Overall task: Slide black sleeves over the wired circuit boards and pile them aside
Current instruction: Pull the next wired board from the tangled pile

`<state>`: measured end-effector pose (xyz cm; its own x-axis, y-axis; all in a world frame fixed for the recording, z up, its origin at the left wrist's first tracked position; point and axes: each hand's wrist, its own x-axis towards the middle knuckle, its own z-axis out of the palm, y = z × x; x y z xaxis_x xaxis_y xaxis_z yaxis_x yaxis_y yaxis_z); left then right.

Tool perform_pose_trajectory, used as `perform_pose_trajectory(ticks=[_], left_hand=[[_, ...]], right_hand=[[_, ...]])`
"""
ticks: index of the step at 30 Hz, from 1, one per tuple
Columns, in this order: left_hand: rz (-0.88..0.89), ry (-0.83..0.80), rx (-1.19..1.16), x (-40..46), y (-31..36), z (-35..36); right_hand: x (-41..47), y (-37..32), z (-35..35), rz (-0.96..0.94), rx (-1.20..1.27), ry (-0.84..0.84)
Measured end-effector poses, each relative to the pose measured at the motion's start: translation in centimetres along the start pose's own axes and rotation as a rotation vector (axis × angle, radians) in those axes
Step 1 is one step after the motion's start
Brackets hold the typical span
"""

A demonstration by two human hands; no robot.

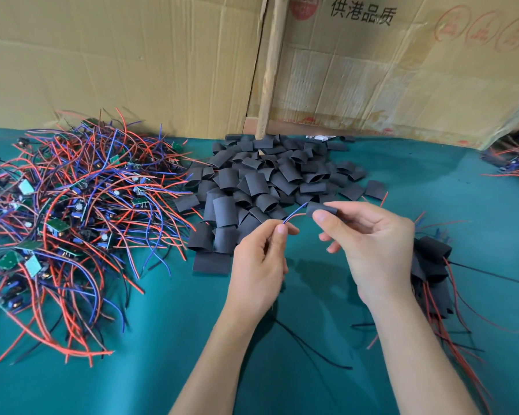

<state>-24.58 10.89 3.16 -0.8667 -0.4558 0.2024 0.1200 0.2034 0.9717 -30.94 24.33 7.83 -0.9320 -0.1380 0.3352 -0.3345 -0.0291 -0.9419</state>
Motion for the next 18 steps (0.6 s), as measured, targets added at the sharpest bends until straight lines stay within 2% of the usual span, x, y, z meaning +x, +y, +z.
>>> perform_pose_trajectory(ticks=[11,18], left_hand=[[0.067,-0.066,0.075,-0.1,-0.1,-0.1],[0.123,-0.118,0.175,-0.2,0.2,-0.2]], right_hand=[[0.3,0.2,-0.4,0.055,0.108,-0.003],[0.6,0.2,-1.4,0.138,-0.057,-0.233]])
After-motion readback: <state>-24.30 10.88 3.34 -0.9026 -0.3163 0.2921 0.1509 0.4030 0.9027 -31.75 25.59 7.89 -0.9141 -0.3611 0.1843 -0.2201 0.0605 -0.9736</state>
